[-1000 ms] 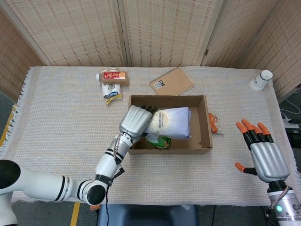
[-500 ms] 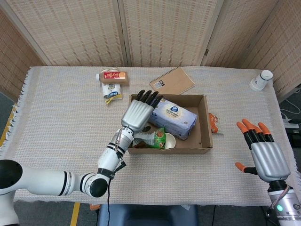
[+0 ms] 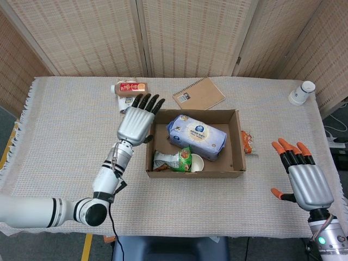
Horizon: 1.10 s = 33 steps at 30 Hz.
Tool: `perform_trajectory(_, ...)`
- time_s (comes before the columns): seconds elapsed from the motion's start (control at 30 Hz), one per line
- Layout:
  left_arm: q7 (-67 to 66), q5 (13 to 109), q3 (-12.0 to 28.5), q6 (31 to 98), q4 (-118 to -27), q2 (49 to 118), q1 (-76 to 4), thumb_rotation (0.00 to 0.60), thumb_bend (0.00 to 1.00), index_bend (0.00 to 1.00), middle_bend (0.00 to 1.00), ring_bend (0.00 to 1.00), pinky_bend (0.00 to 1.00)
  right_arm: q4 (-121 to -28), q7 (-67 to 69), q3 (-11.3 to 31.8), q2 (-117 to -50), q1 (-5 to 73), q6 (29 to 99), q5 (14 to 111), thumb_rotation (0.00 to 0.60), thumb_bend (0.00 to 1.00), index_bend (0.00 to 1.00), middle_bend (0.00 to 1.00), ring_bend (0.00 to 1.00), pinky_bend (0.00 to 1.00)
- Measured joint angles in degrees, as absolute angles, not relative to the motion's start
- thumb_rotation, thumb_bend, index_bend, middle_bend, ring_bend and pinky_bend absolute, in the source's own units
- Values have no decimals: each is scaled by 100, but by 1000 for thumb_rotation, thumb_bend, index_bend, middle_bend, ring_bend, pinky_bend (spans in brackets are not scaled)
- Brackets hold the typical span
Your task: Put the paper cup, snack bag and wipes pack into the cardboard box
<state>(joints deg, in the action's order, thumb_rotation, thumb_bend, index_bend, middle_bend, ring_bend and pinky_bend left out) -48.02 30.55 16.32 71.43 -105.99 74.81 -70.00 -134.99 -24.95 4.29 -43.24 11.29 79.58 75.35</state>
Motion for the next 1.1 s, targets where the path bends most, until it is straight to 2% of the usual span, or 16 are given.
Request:
perform_trajectory(0.27, -4439, 3855, 1097, 7925, -11361, 6199, -5811, 600, 277, 0, 0, 0, 86, -13499, -2330, 390, -4266, 1079, 7951, 7715, 600, 76, 40, 0, 0, 0)
perform_trajectory(0.4, -3632, 4705, 636, 8276, -11621, 5571, -4883, 600, 271, 16, 37, 0, 139, -13499, -2264, 364, -4241, 1038, 7974, 7865, 600, 76, 41, 0, 0, 0)
perform_trajectory(0.6, -2237, 6400, -165, 8785, -11454, 5091, -3516, 600, 245, 56, 81, 0, 173, -13499, -2356, 317, -4273, 1018, 7936, 7900, 600, 76, 41, 0, 0, 0)
perform_trajectory(0.8, -1285, 7769, -799, 9403, -10679, 5025, -2253, 600, 206, 20, 79, 0, 169, -13499, -2608, 296, -4413, 1054, 7873, 7812, 600, 77, 42, 0, 0, 0)
perform_trajectory(1.0, -866, 8526, -1017, 9998, -9918, 5380, -1467, 600, 202, 8, 73, 0, 168, -13499, -2757, 261, -4539, 1056, 7864, 7802, 600, 81, 43, 0, 0, 0)
perform_trajectory(1.1, -764, 8675, -1025, 10067, -9622, 5577, -1241, 600, 202, 7, 72, 0, 167, -13499, -2812, 257, -4567, 1052, 7876, 7781, 600, 81, 43, 0, 0, 0)
